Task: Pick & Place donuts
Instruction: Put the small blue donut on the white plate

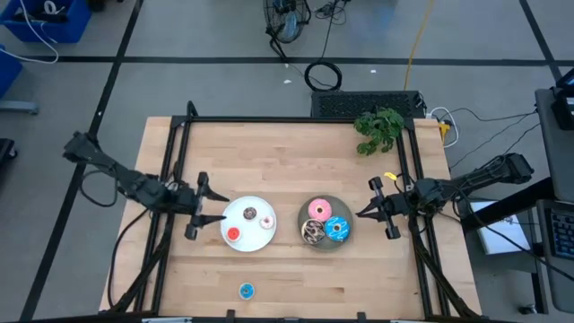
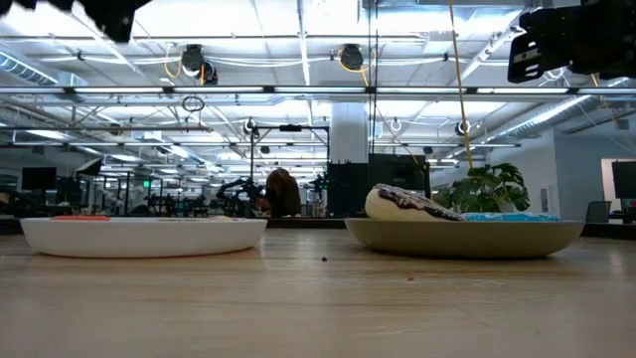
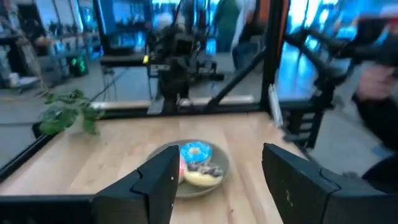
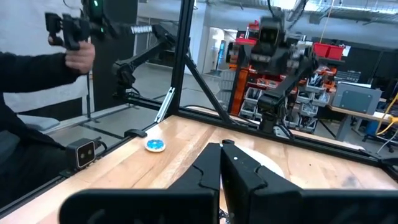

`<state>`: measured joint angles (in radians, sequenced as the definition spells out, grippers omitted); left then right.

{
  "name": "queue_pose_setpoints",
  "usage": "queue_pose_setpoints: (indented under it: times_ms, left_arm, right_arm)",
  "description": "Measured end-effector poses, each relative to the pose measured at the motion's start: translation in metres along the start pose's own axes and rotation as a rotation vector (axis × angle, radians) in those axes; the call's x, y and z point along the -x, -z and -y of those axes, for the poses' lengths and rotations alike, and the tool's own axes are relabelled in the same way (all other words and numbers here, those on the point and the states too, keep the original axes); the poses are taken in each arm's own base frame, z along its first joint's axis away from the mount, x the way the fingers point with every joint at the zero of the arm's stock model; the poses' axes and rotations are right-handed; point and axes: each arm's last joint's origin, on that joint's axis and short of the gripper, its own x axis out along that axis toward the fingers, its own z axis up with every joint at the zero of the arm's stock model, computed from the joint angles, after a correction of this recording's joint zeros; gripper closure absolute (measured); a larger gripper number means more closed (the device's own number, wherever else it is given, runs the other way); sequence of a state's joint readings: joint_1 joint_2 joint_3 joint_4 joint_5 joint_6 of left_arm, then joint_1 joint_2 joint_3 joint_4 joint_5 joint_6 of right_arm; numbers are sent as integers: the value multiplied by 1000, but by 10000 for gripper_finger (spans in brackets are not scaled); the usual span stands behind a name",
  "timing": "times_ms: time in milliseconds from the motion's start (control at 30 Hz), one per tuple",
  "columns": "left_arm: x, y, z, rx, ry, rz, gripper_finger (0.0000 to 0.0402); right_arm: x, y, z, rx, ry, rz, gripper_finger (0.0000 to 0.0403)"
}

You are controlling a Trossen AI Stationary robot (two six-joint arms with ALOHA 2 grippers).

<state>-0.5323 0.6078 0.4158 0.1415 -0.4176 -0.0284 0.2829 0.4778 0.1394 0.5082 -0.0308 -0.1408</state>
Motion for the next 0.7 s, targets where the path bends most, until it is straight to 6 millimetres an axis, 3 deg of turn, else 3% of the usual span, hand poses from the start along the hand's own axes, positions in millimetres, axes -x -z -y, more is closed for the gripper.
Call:
queue_pose_setpoints:
  times_ms: [233, 333, 700]
  left_arm:
    - [7, 48, -5, 80, 14, 110, 172]
    - [7, 55, -8, 152, -83, 90, 172]
    - [7, 59, -8, 202, -80, 81, 172]
  right_arm:
    - [0, 0, 0, 7, 0, 2, 403]
    - [0, 0, 0, 25, -1, -5, 403]
    - [0, 1, 0, 29, -2, -14, 403]
